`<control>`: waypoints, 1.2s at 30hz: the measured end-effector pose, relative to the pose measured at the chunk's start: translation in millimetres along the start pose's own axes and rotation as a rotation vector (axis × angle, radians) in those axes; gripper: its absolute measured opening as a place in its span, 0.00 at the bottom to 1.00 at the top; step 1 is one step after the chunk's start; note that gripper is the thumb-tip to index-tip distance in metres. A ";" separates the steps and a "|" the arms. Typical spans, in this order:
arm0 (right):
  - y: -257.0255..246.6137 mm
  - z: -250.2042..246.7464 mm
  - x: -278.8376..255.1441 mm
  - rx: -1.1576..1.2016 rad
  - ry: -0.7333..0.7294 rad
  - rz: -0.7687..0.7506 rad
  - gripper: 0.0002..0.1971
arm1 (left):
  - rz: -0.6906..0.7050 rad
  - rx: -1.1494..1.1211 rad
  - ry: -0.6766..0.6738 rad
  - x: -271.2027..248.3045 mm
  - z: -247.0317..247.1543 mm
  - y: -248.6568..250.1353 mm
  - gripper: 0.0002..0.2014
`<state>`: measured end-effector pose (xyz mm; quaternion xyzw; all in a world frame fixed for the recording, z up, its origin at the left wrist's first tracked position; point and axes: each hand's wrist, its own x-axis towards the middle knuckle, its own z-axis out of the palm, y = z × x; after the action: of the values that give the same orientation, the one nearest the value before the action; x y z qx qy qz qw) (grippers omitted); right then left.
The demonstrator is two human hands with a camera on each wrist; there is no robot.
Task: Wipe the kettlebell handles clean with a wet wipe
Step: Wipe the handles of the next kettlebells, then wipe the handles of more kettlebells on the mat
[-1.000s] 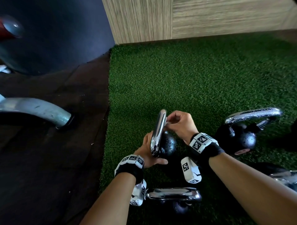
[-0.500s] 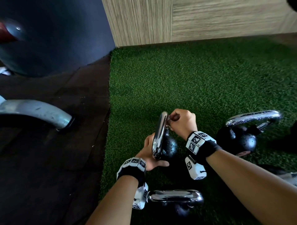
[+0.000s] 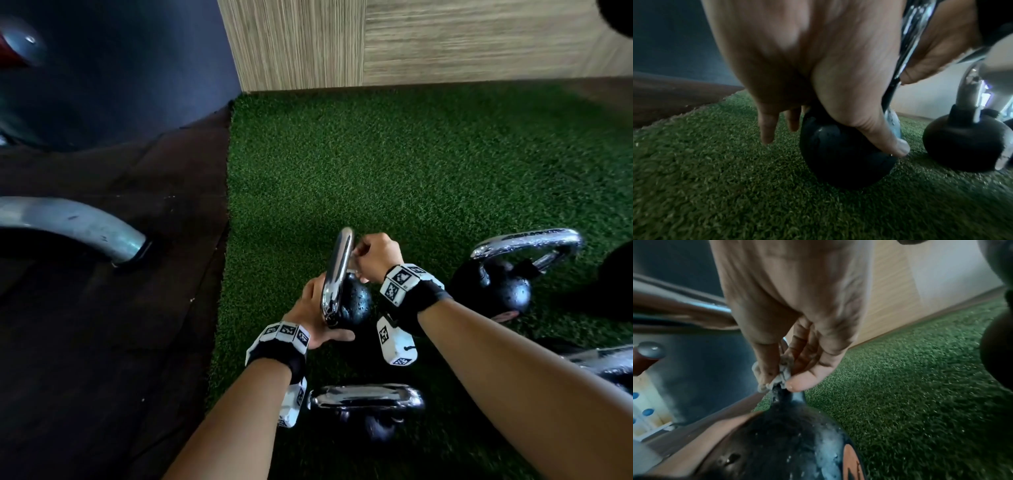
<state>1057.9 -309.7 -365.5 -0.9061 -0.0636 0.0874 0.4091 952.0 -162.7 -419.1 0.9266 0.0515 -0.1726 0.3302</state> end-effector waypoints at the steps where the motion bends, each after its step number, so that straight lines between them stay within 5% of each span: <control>1: 0.2 -3.4 -1.0 -0.035 0.002 -0.029 0.03 | -0.015 0.037 -0.017 -2.3 -1.7 1.4 0.68; 5: -3.5 -25.8 -1.8 -0.150 0.018 -0.251 0.11 | 0.048 0.065 -0.080 -20.2 -22.1 2.4 0.67; 10: -25.4 -43.7 4.9 -0.500 -0.186 -0.535 0.35 | 0.358 0.129 0.323 -50.8 -40.6 25.7 0.56; 16: -29.9 -46.8 -9.2 -0.618 -0.169 -0.455 0.25 | 0.397 0.269 0.284 -42.5 -58.5 51.7 0.36; 21: -23.7 -62.9 -32.6 -0.644 -0.144 -0.289 0.14 | 0.339 0.540 0.261 -39.2 -90.2 37.2 0.43; 24: -18.8 -62.2 -52.8 -0.695 -0.111 -0.222 0.08 | 0.355 0.507 0.211 -31.8 -96.9 35.5 0.42; 30: -20.9 -81.9 -81.8 -0.621 -0.105 -0.238 0.16 | 0.327 0.601 0.213 -31.6 -89.3 61.8 0.40; 33: -16.5 -110.9 -104.2 -0.458 -0.027 -0.197 0.23 | 0.420 0.690 0.293 -37.1 -80.1 92.2 0.41; 36: -13.3 -149.1 -139.9 -0.499 0.082 -0.216 0.12 | 0.532 0.553 0.376 -43.9 -62.9 138.0 0.30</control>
<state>952.1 -436.0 -243.7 -0.9696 -0.1627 -0.0118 0.1826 957.7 -229.5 -276.1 0.9766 -0.1783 0.0834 0.0872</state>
